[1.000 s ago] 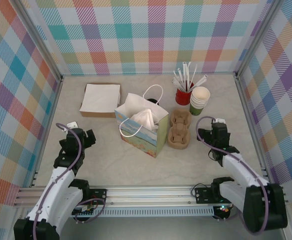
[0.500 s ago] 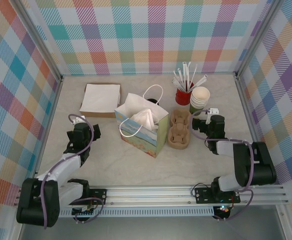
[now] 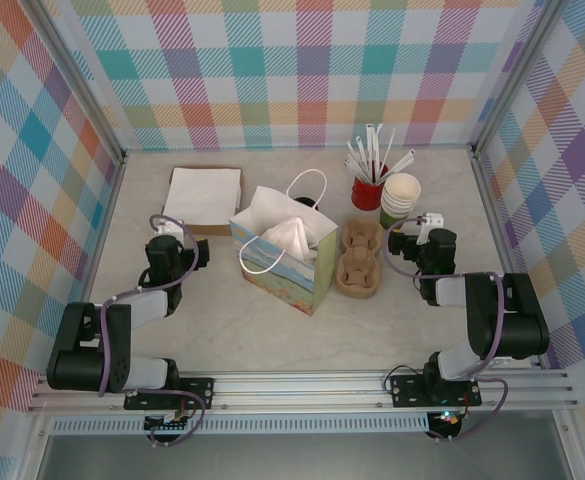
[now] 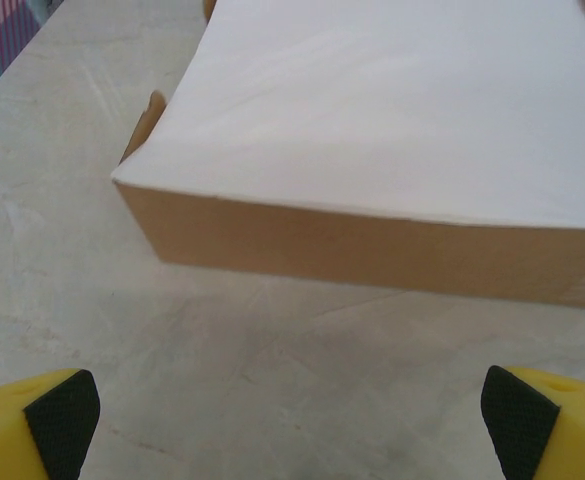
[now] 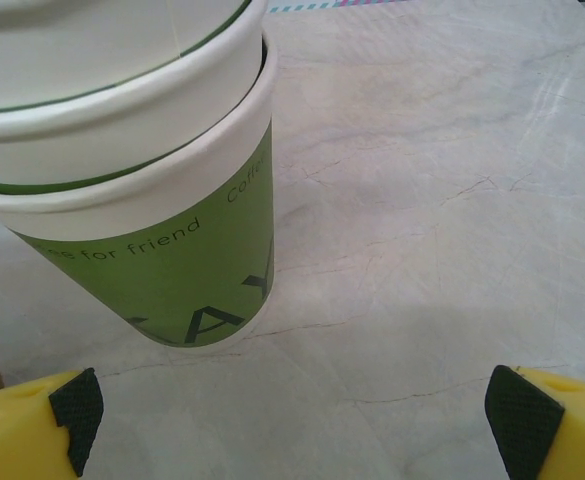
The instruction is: Pack the takeout coffee
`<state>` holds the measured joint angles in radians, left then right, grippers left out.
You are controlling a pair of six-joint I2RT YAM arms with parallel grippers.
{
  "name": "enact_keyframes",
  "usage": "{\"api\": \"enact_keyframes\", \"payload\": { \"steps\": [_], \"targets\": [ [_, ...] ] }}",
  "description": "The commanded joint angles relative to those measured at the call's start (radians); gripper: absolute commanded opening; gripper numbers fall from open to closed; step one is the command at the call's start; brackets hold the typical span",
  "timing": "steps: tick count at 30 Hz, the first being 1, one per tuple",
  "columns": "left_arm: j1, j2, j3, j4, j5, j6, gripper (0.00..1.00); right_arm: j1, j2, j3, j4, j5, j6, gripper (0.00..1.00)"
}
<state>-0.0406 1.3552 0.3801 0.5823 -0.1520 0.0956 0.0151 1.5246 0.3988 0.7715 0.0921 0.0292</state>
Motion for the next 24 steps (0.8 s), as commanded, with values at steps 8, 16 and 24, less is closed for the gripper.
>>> {"api": "enact_keyframes", "payload": {
  "steps": [8, 16, 24],
  "targets": [
    [0.023, -0.025, -0.011, 0.071, 0.057, 0.009, 1.00, 0.000, 0.000, 0.003, 0.054, -0.019, 0.006, 1.00],
    [0.082, -0.016, 0.007, 0.047, 0.087, -0.048, 1.00, 0.000, 0.000, 0.005, 0.054, -0.022, 0.005, 1.00],
    [0.078, -0.038, -0.006, 0.046, 0.143, -0.034, 1.00, 0.000, 0.000, 0.003, 0.053, -0.020, 0.005, 1.00]
  ]
}}
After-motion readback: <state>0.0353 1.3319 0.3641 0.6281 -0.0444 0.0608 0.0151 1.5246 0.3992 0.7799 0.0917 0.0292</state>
